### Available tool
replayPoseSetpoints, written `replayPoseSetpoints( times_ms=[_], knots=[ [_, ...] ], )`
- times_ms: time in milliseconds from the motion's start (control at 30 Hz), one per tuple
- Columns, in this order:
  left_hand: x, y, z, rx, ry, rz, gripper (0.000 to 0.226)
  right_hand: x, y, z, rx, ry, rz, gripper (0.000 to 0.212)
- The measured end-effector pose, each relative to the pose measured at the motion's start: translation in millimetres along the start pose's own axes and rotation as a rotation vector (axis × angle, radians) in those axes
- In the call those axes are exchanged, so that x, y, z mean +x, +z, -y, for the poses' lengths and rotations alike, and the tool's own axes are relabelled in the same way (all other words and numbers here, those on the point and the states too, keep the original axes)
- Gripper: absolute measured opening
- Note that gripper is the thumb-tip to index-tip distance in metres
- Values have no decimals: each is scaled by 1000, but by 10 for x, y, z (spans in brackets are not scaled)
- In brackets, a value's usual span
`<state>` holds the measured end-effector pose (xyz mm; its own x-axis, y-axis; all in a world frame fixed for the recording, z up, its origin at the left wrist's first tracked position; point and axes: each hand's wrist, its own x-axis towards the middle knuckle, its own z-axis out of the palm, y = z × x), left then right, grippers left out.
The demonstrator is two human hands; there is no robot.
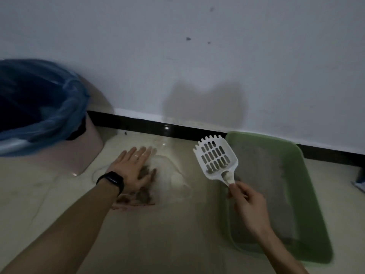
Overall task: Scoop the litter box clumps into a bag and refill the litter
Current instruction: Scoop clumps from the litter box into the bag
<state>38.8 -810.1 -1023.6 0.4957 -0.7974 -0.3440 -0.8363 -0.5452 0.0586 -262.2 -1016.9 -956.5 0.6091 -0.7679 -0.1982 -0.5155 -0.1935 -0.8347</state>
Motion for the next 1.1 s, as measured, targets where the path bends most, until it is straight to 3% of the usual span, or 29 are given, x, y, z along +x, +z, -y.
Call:
replayPoseSetpoints(
  times_ms=[133, 267, 400, 633, 767, 833, 967, 1100],
  knots=[
    [-362, 234, 468, -27, -126, 142, 95, -19, 577, 256, -325, -184, 135, 16],
    [-479, 383, 561, -36, -150, 161, 106, -18, 1086, 284, -785, -456, 237, 29],
    [-453, 402, 500, -17, -128, 146, 104, -14, 1184, 307, -856, -541, 157, 22],
    [-221, 294, 310, -41, -115, 88, 97, 103, 770, 377, -621, -332, 128, 25],
    [67, 181, -73, -152, -67, 6, 97, 137, 286, 240, -268, -56, 43, 15],
    [209, 125, -379, -208, -14, -28, 92, 180, -28, 107, -217, 25, -63, 11],
    [392, 97, -1192, -351, 86, -77, 82, 403, -628, -199, -434, 122, -202, 34],
    [459, 124, -1981, -405, 196, -87, 82, 738, -842, -332, -726, 113, -84, 38]
  ],
)
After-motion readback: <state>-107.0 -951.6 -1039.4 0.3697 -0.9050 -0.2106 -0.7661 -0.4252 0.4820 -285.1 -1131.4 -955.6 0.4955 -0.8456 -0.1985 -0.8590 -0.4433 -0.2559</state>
